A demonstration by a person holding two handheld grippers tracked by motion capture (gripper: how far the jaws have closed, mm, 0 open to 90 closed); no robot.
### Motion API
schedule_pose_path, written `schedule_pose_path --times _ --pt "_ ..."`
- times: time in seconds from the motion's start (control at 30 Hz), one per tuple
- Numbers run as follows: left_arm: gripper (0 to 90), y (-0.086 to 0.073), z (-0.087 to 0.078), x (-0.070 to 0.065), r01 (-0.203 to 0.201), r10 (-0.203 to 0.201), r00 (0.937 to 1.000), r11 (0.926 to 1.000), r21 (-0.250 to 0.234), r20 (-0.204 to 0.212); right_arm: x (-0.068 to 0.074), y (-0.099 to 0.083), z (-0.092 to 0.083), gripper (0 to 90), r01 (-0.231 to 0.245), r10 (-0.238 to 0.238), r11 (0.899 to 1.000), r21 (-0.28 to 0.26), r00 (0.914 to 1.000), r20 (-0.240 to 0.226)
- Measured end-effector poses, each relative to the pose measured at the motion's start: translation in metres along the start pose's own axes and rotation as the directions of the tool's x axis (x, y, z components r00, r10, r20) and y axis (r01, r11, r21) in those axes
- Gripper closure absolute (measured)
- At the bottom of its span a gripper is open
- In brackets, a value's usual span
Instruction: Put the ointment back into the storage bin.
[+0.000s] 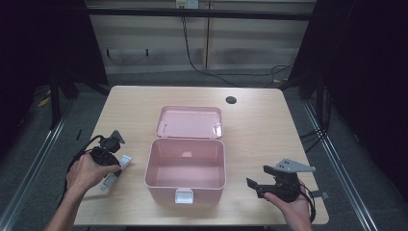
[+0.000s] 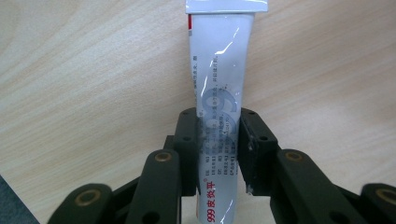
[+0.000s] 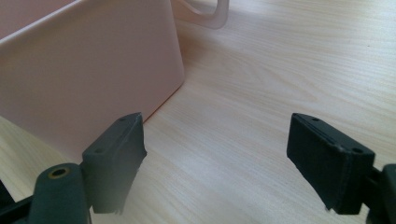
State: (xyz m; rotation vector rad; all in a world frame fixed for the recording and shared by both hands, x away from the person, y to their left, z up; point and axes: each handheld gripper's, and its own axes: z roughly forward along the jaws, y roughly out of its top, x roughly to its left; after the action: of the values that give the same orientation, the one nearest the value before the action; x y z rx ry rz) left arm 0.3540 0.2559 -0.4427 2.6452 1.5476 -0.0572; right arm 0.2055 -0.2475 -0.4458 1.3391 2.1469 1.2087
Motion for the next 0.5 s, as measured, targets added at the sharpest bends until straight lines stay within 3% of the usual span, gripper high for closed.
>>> schedule_pose_path --times 0.13,0.27,0.37,0.5 --pt "71.3 -0.003 -0.009 0.001 -0.051 0.051 0.9984 0.9987 -0.007 0.024 0.0 0.0 0.0 18.7 0.001 -0.001 1.0 0.003 1.0 -0.001" --pt "71.4 -0.005 -0.016 0.0 -0.066 0.067 0.9974 0.9975 -0.024 0.028 0.0 0.0 0.0 18.7 0.0 0.0 1.0 0.008 1.0 -0.003" --pt "71.4 -0.007 -0.021 -0.003 -0.099 0.101 0.9932 0.9942 -0.042 0.057 0.0 0.0 0.0 18.4 0.005 -0.005 1.0 0.006 1.0 -0.007" --pt "71.3 -0.01 -0.029 -0.006 -0.134 0.138 0.9891 0.9889 -0.063 0.052 0.001 0.0 0.0 18.3 0.006 -0.006 1.0 0.007 0.9999 -0.008"
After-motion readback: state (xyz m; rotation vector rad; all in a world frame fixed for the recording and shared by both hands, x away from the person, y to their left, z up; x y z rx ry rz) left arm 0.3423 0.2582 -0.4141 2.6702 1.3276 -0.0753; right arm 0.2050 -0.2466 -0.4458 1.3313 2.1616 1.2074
